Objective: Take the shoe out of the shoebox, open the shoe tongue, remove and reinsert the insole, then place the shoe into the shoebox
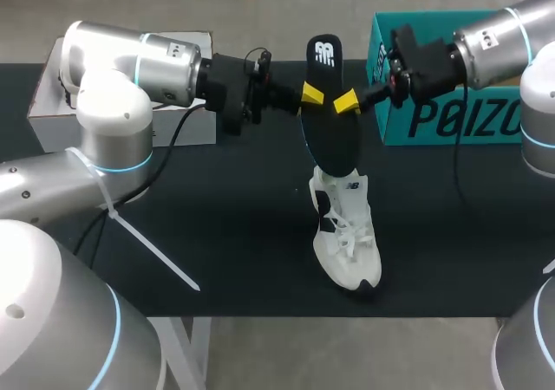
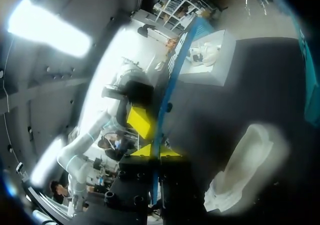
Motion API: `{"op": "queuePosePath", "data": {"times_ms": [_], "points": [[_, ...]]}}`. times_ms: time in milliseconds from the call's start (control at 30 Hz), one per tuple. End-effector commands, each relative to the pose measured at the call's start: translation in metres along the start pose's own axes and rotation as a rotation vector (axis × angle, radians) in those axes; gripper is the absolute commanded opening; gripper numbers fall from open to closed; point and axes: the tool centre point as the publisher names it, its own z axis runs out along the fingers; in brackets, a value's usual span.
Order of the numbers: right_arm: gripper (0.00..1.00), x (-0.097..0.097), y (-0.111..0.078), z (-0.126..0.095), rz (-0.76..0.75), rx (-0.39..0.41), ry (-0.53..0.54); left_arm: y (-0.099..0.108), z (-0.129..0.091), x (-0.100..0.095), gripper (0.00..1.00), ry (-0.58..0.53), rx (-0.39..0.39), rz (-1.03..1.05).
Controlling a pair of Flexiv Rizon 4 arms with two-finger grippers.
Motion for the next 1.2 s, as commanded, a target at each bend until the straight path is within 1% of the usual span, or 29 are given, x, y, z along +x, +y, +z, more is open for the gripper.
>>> {"op": "queuePosePath", "data": {"times_ms": [33,200,267,333,367,433,500,567,600,667,733,800,1033,1100,1200], "points": [[0.00,0.001,-0.002,-0.001,-0.001,-0.017,-0.014,0.000,0.001,0.000,1.00,0.000,-0.001,0.002],[0.00,-0.002,-0.007,-0.005,0.012,-0.038,-0.045,-0.010,-0.009,-0.006,1.00,0.041,0.031,-0.117],[0.00,-0.005,-0.008,-0.007,0.017,-0.041,-0.051,-0.018,-0.017,-0.010,1.00,0.058,0.028,-0.176],[0.00,-0.007,-0.010,-0.007,0.019,-0.040,-0.057,-0.025,-0.027,-0.011,1.00,0.037,0.016,-0.253],[0.00,-0.007,-0.010,-0.008,0.019,-0.041,-0.058,-0.030,-0.032,-0.012,1.00,0.033,0.025,-0.298],[0.00,-0.009,-0.010,-0.009,0.018,-0.040,-0.063,-0.042,-0.041,-0.011,1.00,0.068,0.038,-0.356],[0.00,-0.009,-0.010,-0.009,0.017,-0.040,-0.065,-0.057,-0.050,-0.008,1.00,0.074,0.066,-0.442],[0.00,-0.010,-0.010,-0.009,0.008,-0.041,-0.066,-0.073,-0.060,-0.002,1.00,0.121,0.086,-0.514],[0.00,-0.010,-0.010,-0.009,0.007,-0.042,-0.065,-0.080,-0.064,0.001,1.00,0.124,0.093,-0.534],[0.00,-0.009,-0.011,-0.009,0.001,-0.045,-0.060,-0.092,-0.069,0.005,1.00,0.127,0.117,-0.578],[0.00,-0.009,-0.011,-0.008,-0.005,-0.046,-0.051,-0.099,-0.072,0.008,1.00,0.129,0.125,-0.605],[0.00,-0.008,-0.011,-0.007,-0.008,-0.045,-0.048,-0.102,-0.074,0.008,1.00,0.120,0.129,-0.613],[0.00,-0.005,-0.010,-0.004,-0.020,-0.033,-0.035,-0.103,-0.073,0.007,1.00,0.119,0.134,-0.607],[0.00,-0.005,-0.009,-0.002,-0.014,-0.015,-0.052,-0.102,-0.072,0.008,1.00,0.124,0.141,-0.607],[0.00,-0.005,-0.009,-0.002,-0.014,-0.015,-0.052,-0.102,-0.073,0.010,1.00,0.144,0.127,-0.622]]}}
